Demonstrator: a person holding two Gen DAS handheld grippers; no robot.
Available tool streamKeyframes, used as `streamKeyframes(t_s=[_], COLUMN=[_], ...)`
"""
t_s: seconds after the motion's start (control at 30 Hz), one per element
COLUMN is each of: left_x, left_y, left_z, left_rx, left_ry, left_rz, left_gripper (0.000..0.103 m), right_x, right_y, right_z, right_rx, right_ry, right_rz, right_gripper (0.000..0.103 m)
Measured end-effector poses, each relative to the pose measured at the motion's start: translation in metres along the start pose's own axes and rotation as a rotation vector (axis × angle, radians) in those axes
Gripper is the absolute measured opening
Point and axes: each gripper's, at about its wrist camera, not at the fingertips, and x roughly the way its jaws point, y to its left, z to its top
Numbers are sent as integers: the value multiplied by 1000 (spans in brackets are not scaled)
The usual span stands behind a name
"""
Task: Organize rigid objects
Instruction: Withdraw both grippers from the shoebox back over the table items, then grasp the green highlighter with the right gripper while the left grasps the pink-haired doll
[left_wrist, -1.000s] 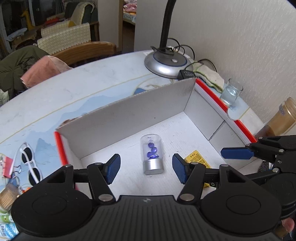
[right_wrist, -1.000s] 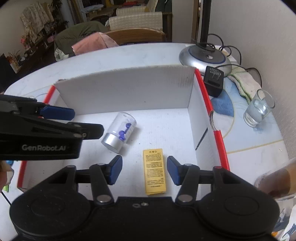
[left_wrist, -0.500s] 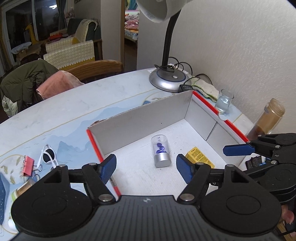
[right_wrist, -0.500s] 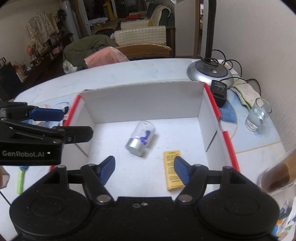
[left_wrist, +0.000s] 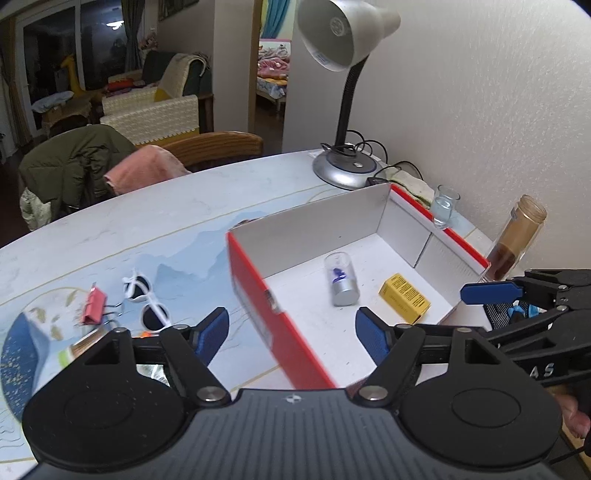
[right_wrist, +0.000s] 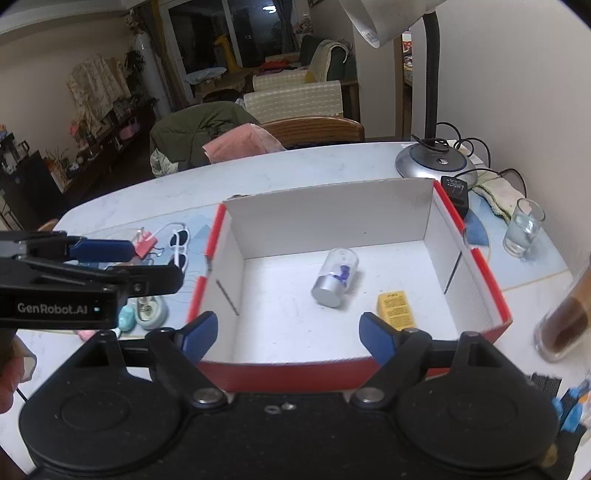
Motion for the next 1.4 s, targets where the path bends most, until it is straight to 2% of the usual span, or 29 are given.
streamKeyframes(t_s=[0.07, 0.17, 0.33, 0.47, 0.63, 1.0, 1.1, 1.3, 1.4], left_x=[-9, -21, -39, -53, -65, -77, -79, -64, -51], left_y=[7, 18, 37, 53, 79, 154, 172, 193, 198], left_z=[-6, -15, -27, -37, -51, -85, -95, -116, -126], left_rx=[-3, -11, -21, -33, -64, -144, -172, -187, -204], left_ry=[-10, -22, -45, -67, -81, -112, -137, -100, -58], left_rz=[3, 15, 31, 38, 49, 115, 169, 179, 189], left_gripper=[76, 83, 84, 97, 103, 103, 103, 103, 103], right_x=[-4, -8, -14, -17, -16, 2, 10, 32, 46], right_y=[7, 18, 42, 64, 93, 141, 153, 183, 202], right_z=[-4, -10, -18, -25, -34, -48, -51, -60, -67], right_rx=[12, 24, 30, 16, -9, -41, -58, -124, -181], right_ry=[-13, -25, -47, -63, -64, -23, -7, 45, 79], right_rz=[3, 1, 17, 31, 47, 73, 88, 115, 141], right_gripper=[87, 91, 93, 96, 97, 98, 98, 97, 96])
